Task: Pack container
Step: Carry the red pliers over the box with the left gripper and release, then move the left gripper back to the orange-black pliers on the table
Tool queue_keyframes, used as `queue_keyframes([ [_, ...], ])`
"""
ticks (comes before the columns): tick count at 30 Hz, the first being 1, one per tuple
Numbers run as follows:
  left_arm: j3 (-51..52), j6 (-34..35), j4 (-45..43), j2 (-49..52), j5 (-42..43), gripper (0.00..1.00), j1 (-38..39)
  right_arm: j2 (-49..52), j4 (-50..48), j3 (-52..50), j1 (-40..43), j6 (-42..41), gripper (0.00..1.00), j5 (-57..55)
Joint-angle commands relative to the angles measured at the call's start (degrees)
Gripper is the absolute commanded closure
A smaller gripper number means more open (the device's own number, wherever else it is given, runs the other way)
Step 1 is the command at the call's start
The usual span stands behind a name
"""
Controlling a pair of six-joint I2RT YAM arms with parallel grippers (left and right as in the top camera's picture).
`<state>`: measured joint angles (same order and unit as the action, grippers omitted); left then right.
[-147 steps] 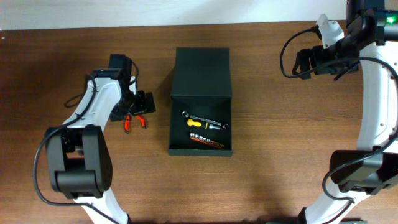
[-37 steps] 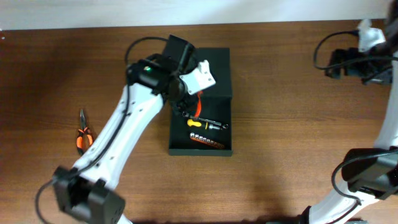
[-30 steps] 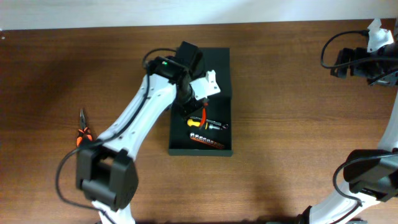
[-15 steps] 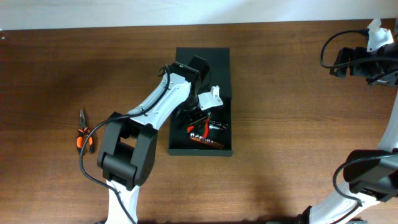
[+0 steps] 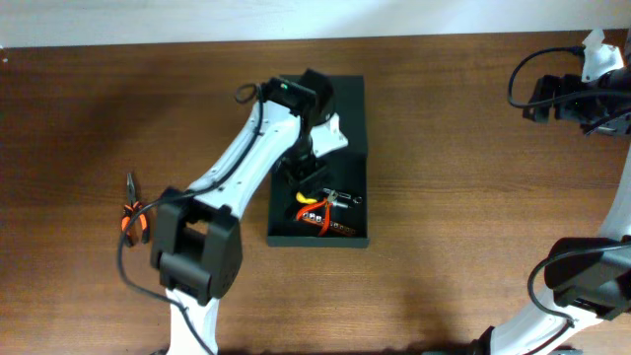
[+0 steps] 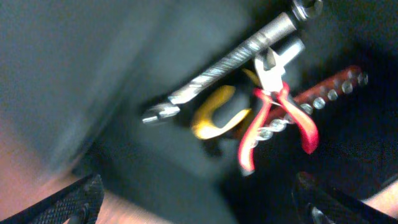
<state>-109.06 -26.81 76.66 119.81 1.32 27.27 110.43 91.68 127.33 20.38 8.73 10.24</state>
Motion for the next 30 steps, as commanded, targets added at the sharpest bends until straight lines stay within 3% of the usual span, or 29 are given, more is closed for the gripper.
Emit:
queue_keyframes([
  [1, -4.9, 9.3, 0.4, -9.7, -8.2, 0.01, -1.3, -1.9, -0.2, -0.3, -0.1, -0.7, 0.01, 0.8],
  [9, -5.4, 22.2, 5.6, -23.8, -9.3, 0.01, -17.1, -1.9, -0.2, -0.3, -0.1, -0.7, 0.01, 1.2],
  [17, -3.4, 24.0, 9.0, -28.5, -9.1, 0.01, -35.6, -1.9, -0.2, -0.3, -0.1, -0.7, 0.01, 1.6],
  [21, 3.8, 24.0, 5.0, -28.5, -8.1, 0.01, -38.8, -1.9, -0.2, -0.3, -0.1, -0.7, 0.01, 1.6],
  [30, 30.4, 24.7, -12.8, -28.5, -5.0, 0.01, -39.4, -1.9, -0.2, -0.3, -0.1, -0.7, 0.01, 1.6],
])
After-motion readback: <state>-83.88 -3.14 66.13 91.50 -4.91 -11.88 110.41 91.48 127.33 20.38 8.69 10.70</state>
